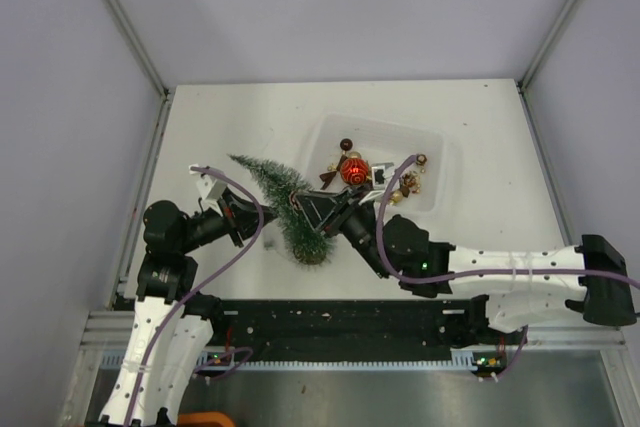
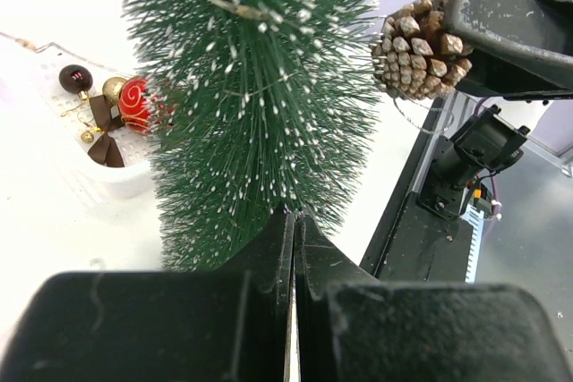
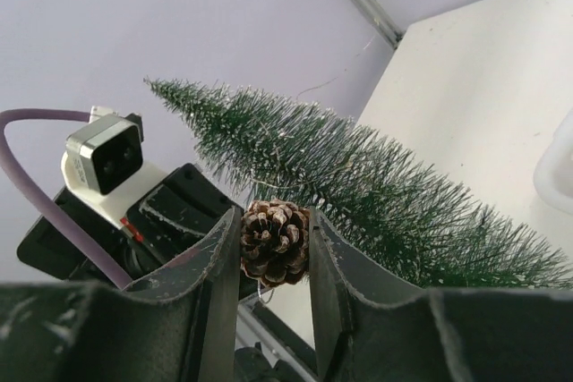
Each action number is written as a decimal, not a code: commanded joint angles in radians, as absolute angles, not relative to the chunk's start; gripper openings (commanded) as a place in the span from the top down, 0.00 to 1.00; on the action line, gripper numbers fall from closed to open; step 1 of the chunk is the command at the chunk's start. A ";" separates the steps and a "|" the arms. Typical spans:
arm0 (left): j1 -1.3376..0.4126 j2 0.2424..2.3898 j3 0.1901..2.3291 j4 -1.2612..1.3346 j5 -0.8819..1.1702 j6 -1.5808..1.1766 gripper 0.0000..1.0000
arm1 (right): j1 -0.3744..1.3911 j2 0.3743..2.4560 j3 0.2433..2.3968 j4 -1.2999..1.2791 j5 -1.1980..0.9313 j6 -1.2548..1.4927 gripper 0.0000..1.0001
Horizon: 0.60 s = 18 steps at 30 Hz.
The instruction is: Decorate the small christmas tree
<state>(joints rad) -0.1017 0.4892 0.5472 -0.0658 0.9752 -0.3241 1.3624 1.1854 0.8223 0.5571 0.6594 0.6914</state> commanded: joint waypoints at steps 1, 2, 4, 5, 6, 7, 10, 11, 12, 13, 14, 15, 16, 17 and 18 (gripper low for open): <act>-0.110 0.492 0.546 -0.008 0.988 -0.339 1.00 | 1.397 1.216 0.894 0.522 0.874 0.604 1.00; -0.110 0.491 0.548 -0.008 0.989 -0.339 1.00 | 1.397 1.218 0.896 0.519 0.897 0.604 1.00; -0.112 0.488 0.546 -0.009 0.989 -0.341 1.00 | 1.397 1.221 0.897 0.518 0.946 0.591 1.00; -0.112 0.489 0.546 -0.009 0.991 -0.341 1.00 | 1.397 1.223 0.897 0.517 0.968 0.586 1.00; -0.112 0.488 0.546 -0.008 0.991 -0.341 1.00 | 1.397 1.224 0.897 0.528 0.980 0.571 1.00; -0.112 0.488 0.546 -0.008 0.992 -0.341 1.00 | 1.396 1.226 0.896 0.537 0.989 0.557 1.00; -0.114 0.492 0.546 -0.009 0.994 -0.339 1.00 | 1.396 1.233 0.893 0.572 0.991 0.522 1.00; -0.114 0.494 0.546 -0.008 0.994 -0.336 1.00 | 1.397 1.238 0.894 0.578 0.985 0.517 1.00; -0.114 0.495 0.548 -0.008 0.994 -0.337 1.00 | 1.396 1.244 0.897 0.586 0.977 0.514 1.00; -0.115 0.499 0.548 -0.008 0.994 -0.337 1.00 | 1.397 1.249 0.899 0.586 0.973 0.515 1.00; -0.115 0.500 0.548 -0.008 0.994 -0.337 1.00 | 1.396 1.253 0.897 0.592 0.966 0.515 1.00; -0.115 0.500 0.549 0.020 0.994 -0.337 1.00 | 1.396 1.258 0.899 0.598 0.966 0.517 1.00; -0.115 0.500 0.549 0.020 0.994 -0.337 1.00 | 1.397 1.264 0.899 0.600 0.962 0.520 1.00; -0.115 0.502 0.549 0.020 0.996 -0.337 1.00 | 1.397 1.269 0.899 0.601 0.960 0.522 1.00; -0.115 0.503 0.549 0.021 0.996 -0.336 1.00 | 1.397 1.272 0.899 0.604 0.956 0.525 1.00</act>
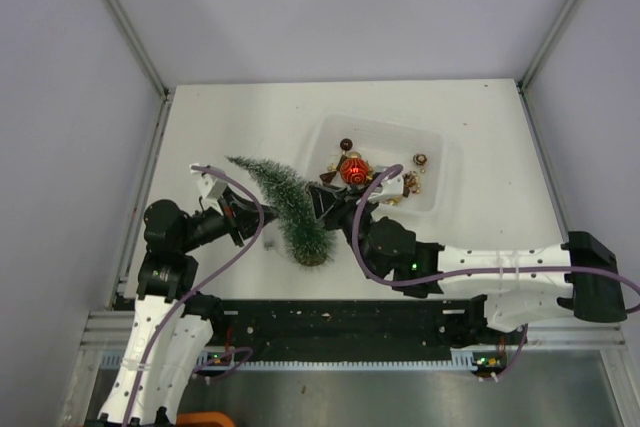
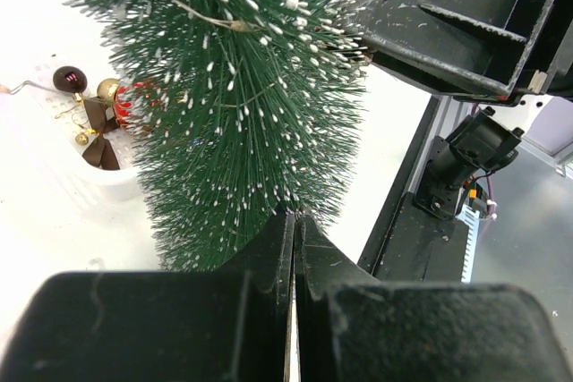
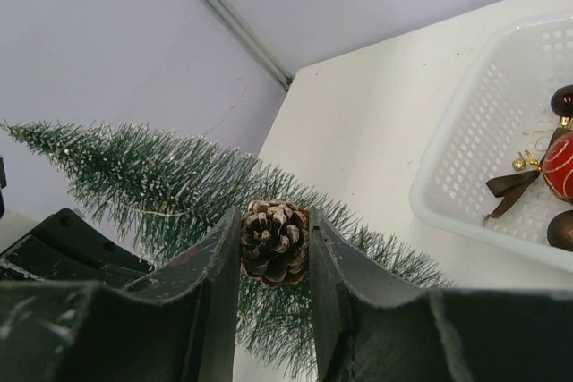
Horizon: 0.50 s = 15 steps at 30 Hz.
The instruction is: Decorate the small christmas tree
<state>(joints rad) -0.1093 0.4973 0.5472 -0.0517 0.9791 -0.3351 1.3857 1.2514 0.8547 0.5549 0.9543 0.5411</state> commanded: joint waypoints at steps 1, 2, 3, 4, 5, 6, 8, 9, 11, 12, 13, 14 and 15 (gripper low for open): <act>-0.115 0.503 0.549 0.020 0.997 -0.336 1.00 | 1.396 1.275 0.896 0.606 0.954 0.531 1.00; -0.115 0.505 0.549 0.021 0.999 -0.336 1.00 | 1.396 1.276 0.893 0.617 0.948 0.531 1.00; -0.115 0.503 0.551 0.020 0.999 -0.337 1.00 | 1.397 1.278 0.891 0.620 0.945 0.532 1.00; -0.115 0.505 0.551 0.020 0.997 -0.336 1.00 | 1.397 1.278 0.888 0.618 0.942 0.535 1.00; -0.117 0.505 0.549 0.018 0.999 -0.336 1.00 | 1.397 1.276 0.888 0.615 0.940 0.538 1.00; -0.117 0.506 0.551 0.020 0.999 -0.334 1.00 | 1.396 1.272 0.879 0.614 0.942 0.546 1.00; -0.115 0.508 0.551 0.014 0.997 -0.330 1.00 | 1.397 1.258 0.865 0.607 0.943 0.552 1.00; -0.115 0.508 0.552 0.012 0.997 -0.327 1.00 | 1.396 1.244 0.853 0.604 0.943 0.558 1.00; -0.117 0.509 0.549 0.011 0.996 -0.325 1.00 | 1.397 1.220 0.832 0.594 0.948 0.577 1.00; -0.117 0.511 0.551 0.011 0.996 -0.325 1.00 | 1.397 1.207 0.819 0.592 0.948 0.589 1.00; -0.117 0.512 0.551 0.011 0.994 -0.327 1.00 | 1.397 1.200 0.812 0.586 0.946 0.601 1.00; -0.117 0.514 0.551 0.011 0.996 -0.324 1.00 | 1.397 1.189 0.802 0.578 0.942 0.618 1.00; -0.117 0.515 0.551 0.011 0.994 -0.325 1.00 | 1.396 1.180 0.792 0.571 0.937 0.627 1.00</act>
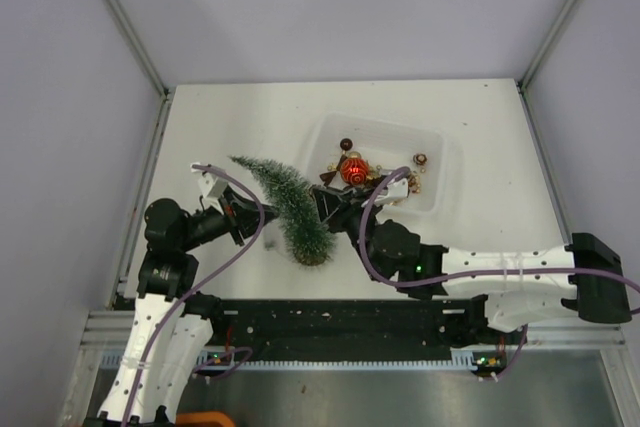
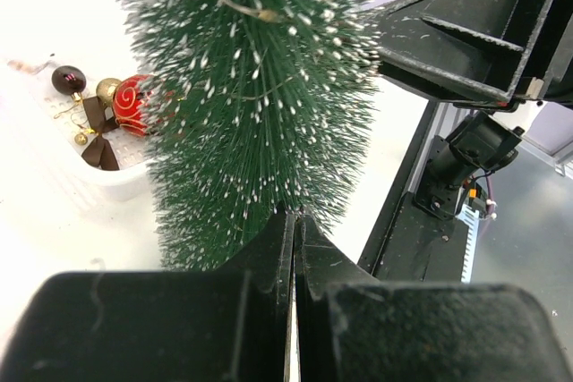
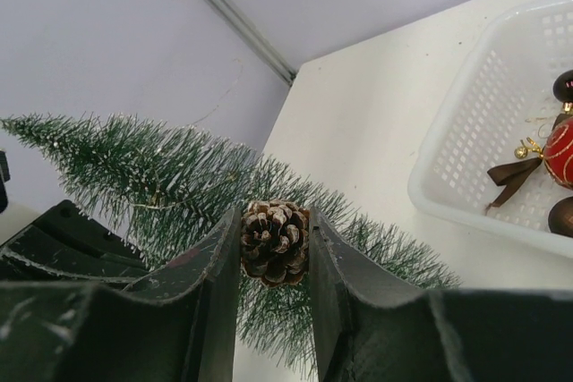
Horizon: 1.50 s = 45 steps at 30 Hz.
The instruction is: Decorate the small christmas tree
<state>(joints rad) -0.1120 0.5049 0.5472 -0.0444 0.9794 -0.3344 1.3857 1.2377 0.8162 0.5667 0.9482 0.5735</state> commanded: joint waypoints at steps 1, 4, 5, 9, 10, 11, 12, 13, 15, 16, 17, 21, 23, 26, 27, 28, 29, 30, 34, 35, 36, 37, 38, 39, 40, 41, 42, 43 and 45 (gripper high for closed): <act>-0.117 0.515 0.549 0.011 0.994 -0.324 1.00 | 1.397 1.171 0.781 0.566 0.936 0.640 1.00; -0.117 0.512 0.551 0.009 0.993 -0.322 1.00 | 1.396 1.147 0.747 0.551 0.936 0.678 1.00; -0.117 0.512 0.549 0.009 0.992 -0.324 1.00 | 1.394 1.143 0.739 0.549 0.936 0.684 1.00; -0.117 0.512 0.551 0.009 0.991 -0.324 1.00 | 1.396 1.140 0.739 0.543 0.928 0.689 1.00; -0.117 0.512 0.551 0.009 0.991 -0.324 1.00 | 1.394 1.140 0.742 0.538 0.927 0.690 1.00; -0.117 0.512 0.551 0.009 0.991 -0.324 1.00 | 1.396 1.138 0.742 0.538 0.923 0.689 1.00; -0.117 0.512 0.551 0.009 0.991 -0.324 1.00 | 1.394 1.137 0.742 0.537 0.923 0.689 1.00; -0.117 0.509 0.551 0.006 0.989 -0.322 1.00 | 1.396 1.134 0.741 0.535 0.919 0.692 1.00; -0.117 0.508 0.549 0.005 0.986 -0.319 1.00 | 1.394 1.128 0.736 0.531 0.914 0.699 1.00; -0.117 0.506 0.548 0.005 0.988 -0.319 1.00 | 1.396 1.123 0.732 0.532 0.911 0.701 1.00; -0.117 0.506 0.545 0.005 0.988 -0.319 1.00 | 1.396 1.120 0.727 0.532 0.907 0.704 1.00; -0.117 0.503 0.543 0.005 0.983 -0.321 1.00 | 1.394 1.118 0.730 0.541 0.885 0.703 1.00; -0.117 0.503 0.543 0.005 0.982 -0.319 1.00 | 1.396 1.117 0.733 0.548 0.874 0.700 1.00; -0.117 0.502 0.542 0.005 0.982 -0.319 1.00 | 1.394 1.123 0.739 0.578 0.853 0.683 1.00; -0.117 0.503 0.541 0.005 0.979 -0.319 1.00 | 1.396 1.134 0.750 0.586 0.848 0.674 1.00; -0.117 0.503 0.541 0.005 0.979 -0.321 1.00 | 1.396 1.144 0.767 0.586 0.842 0.664 1.00; -0.117 0.502 0.541 0.005 0.980 -0.322 1.00 | 1.396 1.155 0.781 0.586 0.838 0.655 1.00; -0.117 0.500 0.541 0.005 0.979 -0.319 1.00 | 1.396 1.169 0.794 0.591 0.831 0.647 1.00; -0.117 0.497 0.543 0.005 0.982 -0.311 1.00 | 1.394 1.203 0.825 0.612 0.815 0.620 1.00; -0.117 0.497 0.543 0.005 0.983 -0.310 1.00 | 1.390 1.207 0.830 0.614 0.813 0.615 1.00; -0.117 0.494 0.543 0.005 0.983 -0.310 1.00 | 1.388 1.210 0.831 0.615 0.811 0.615 1.00; -0.117 0.492 0.542 -0.021 0.983 -0.308 1.00 | 1.382 1.213 0.831 0.620 0.805 0.615 1.00; -0.117 0.492 0.540 -0.023 0.983 -0.308 1.00 | 1.376 1.212 0.831 0.621 0.804 0.617 1.00; -0.117 0.492 0.540 -0.021 0.983 -0.310 1.00 | 1.365 1.212 0.833 0.624 0.795 0.618 1.00; -0.117 0.492 0.538 -0.021 0.982 -0.308 1.00 | 1.359 1.209 0.836 0.624 0.782 0.617 1.00; -0.117 0.492 0.538 -0.023 0.982 -0.310 1.00 | 1.352 1.210 0.841 0.621 0.776 0.615 1.00; -0.117 0.492 0.537 -0.021 0.982 -0.310 1.00 | 1.345 1.210 0.847 0.620 0.770 0.612 1.00; -0.117 0.492 0.540 -0.021 0.982 -0.311 1.00 | 1.341 1.210 0.853 0.620 0.764 0.611 1.00; -0.117 0.492 0.541 -0.020 0.982 -0.308 1.00 | 1.332 1.210 0.859 0.624 0.750 0.601 1.00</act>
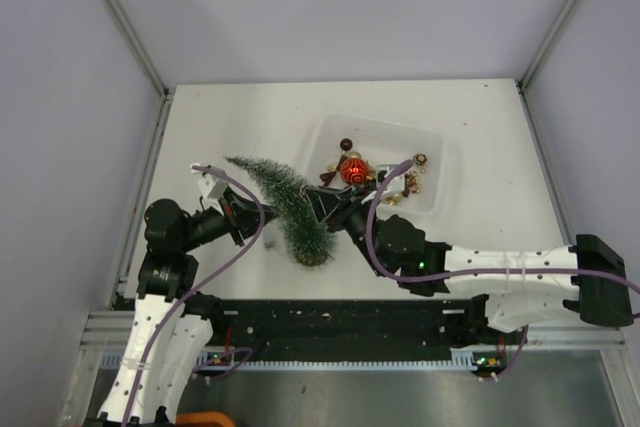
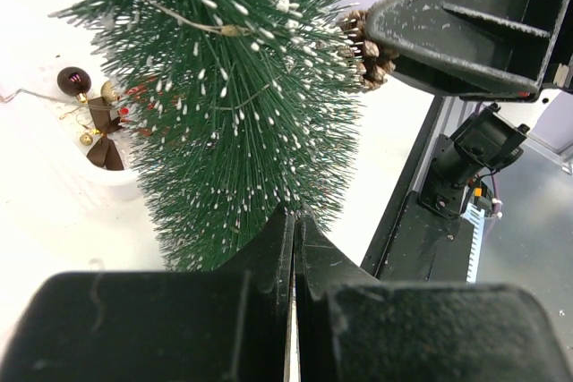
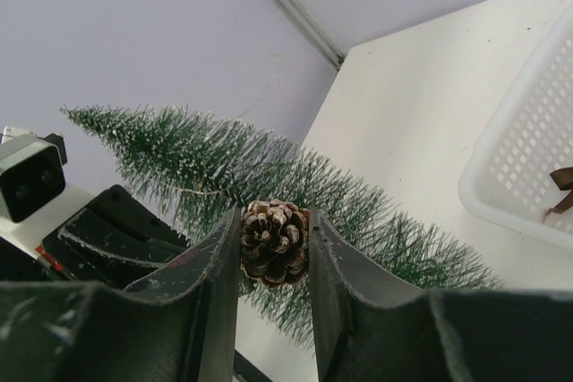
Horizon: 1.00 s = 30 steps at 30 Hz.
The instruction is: Decorate the small christmas tree
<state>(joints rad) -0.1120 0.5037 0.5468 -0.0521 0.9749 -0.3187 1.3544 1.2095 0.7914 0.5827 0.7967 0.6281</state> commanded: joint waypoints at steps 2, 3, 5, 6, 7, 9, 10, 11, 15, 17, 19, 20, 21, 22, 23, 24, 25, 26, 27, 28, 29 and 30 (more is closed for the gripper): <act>-0.117 0.494 0.543 -0.023 0.982 -0.308 1.00 | 1.325 1.209 0.862 0.624 0.736 0.601 1.00; -0.117 0.492 0.543 -0.021 0.982 -0.308 1.00 | 1.324 1.206 0.864 0.624 0.732 0.598 1.00; -0.117 0.495 0.543 -0.020 0.982 -0.307 1.00 | 1.319 1.206 0.864 0.626 0.724 0.598 1.00; -0.117 0.495 0.543 -0.020 0.980 -0.308 1.00 | 1.319 1.206 0.864 0.626 0.719 0.597 1.00; -0.117 0.494 0.543 -0.020 0.982 -0.308 1.00 | 1.316 1.206 0.864 0.626 0.718 0.600 1.00; -0.117 0.495 0.541 -0.021 0.982 -0.308 1.00 | 1.312 1.207 0.864 0.627 0.706 0.600 1.00; -0.117 0.494 0.540 -0.020 0.983 -0.307 1.00 | 1.307 1.206 0.865 0.626 0.701 0.603 1.00; -0.117 0.494 0.543 -0.021 0.983 -0.308 1.00 | 1.302 1.209 0.868 0.618 0.695 0.604 1.00; -0.117 0.494 0.545 -0.026 0.986 -0.301 1.00 | 1.276 1.207 0.871 0.603 0.670 0.623 1.00; -0.117 0.492 0.546 -0.032 0.988 -0.296 1.00 | 1.261 1.204 0.871 0.595 0.666 0.629 1.00; -0.117 0.492 0.545 -0.037 0.989 -0.290 1.00 | 1.252 1.198 0.870 0.589 0.658 0.635 1.00; -0.117 0.492 0.545 -0.035 0.991 -0.290 1.00 | 1.244 1.200 0.870 0.586 0.650 0.640 1.00; -0.117 0.492 0.543 -0.037 0.991 -0.288 1.00 | 1.243 1.200 0.870 0.586 0.646 0.646 1.00; -0.117 0.492 0.546 -0.035 0.989 -0.287 1.00 | 1.241 1.204 0.873 0.581 0.641 0.647 1.00; -0.117 0.492 0.545 -0.034 0.991 -0.287 1.00 | 1.238 1.206 0.874 0.581 0.637 0.649 1.00; -0.117 0.495 0.546 -0.032 0.989 -0.288 1.00 | 1.236 1.212 0.876 0.578 0.632 0.652 1.00; -0.117 0.494 0.551 -0.032 0.992 -0.287 1.00 | 1.236 1.215 0.877 0.575 0.627 0.660 1.00; -0.117 0.495 0.552 -0.032 0.992 -0.285 1.00 | 1.236 1.219 0.876 0.577 0.621 0.666 1.00; -0.117 0.495 0.555 -0.034 0.992 -0.284 1.00 | 1.236 1.224 0.876 0.575 0.618 0.673 1.00; -0.117 0.497 0.557 -0.035 0.992 -0.281 1.00 | 1.236 1.229 0.870 0.574 0.615 0.681 1.00; -0.117 0.499 0.557 -0.037 0.992 -0.281 1.00 | 1.236 1.229 0.867 0.575 0.611 0.692 1.00; -0.117 0.499 0.557 -0.037 0.991 -0.279 1.00 | 1.236 1.232 0.861 0.574 0.611 0.701 1.00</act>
<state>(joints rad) -0.1120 0.5037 0.5468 -0.0544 0.9760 -0.2989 1.2449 1.2201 0.8211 0.5671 0.6434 0.6590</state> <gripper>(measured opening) 0.012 0.308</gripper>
